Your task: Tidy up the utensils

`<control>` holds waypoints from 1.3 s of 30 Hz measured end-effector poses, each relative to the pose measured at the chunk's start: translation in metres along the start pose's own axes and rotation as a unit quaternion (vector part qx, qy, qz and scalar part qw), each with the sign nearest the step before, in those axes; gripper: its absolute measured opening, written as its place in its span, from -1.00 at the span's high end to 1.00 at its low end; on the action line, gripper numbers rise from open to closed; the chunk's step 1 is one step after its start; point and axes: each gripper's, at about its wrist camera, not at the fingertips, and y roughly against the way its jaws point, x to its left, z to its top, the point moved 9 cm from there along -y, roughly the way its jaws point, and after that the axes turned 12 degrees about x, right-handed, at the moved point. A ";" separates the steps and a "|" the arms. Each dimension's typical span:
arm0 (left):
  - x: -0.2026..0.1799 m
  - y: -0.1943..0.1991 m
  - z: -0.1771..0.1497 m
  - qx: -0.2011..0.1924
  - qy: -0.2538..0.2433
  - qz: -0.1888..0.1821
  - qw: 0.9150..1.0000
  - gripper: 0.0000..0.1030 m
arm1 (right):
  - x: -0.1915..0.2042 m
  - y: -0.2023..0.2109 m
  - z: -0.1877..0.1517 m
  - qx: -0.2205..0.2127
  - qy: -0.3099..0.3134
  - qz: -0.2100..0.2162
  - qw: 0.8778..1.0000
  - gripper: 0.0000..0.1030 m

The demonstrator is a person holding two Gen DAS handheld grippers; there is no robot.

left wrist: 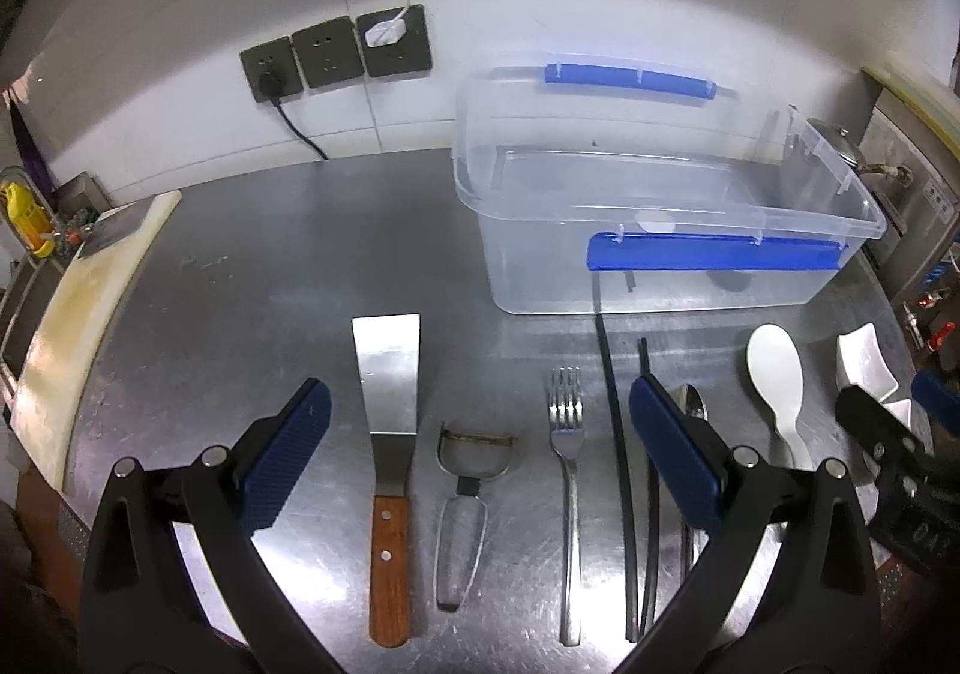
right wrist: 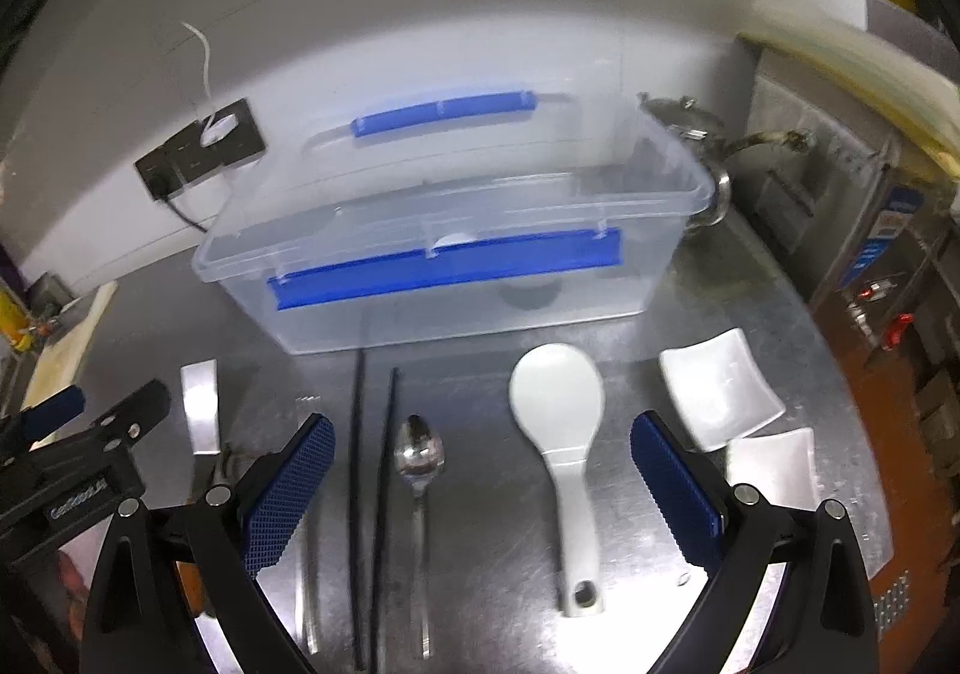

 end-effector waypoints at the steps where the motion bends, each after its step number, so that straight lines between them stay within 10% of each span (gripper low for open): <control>1: 0.002 0.000 0.000 0.001 0.000 0.008 1.000 -0.86 | 0.003 0.000 0.000 -0.002 0.005 -0.001 1.000 -0.90; 20: 0.009 -0.002 -0.002 0.001 0.006 -0.002 1.000 -0.86 | 0.015 -0.001 -0.005 0.006 0.010 0.033 0.999 -0.90; 33: 0.029 -0.016 -0.003 0.013 0.019 0.018 1.000 -0.86 | -0.025 0.007 -0.005 -0.029 -0.005 -0.068 0.997 -0.90; 39: 0.038 -0.009 -0.001 -0.015 0.018 0.016 1.000 -0.86 | -0.021 -0.018 -0.019 0.036 -0.019 0.001 0.999 -0.90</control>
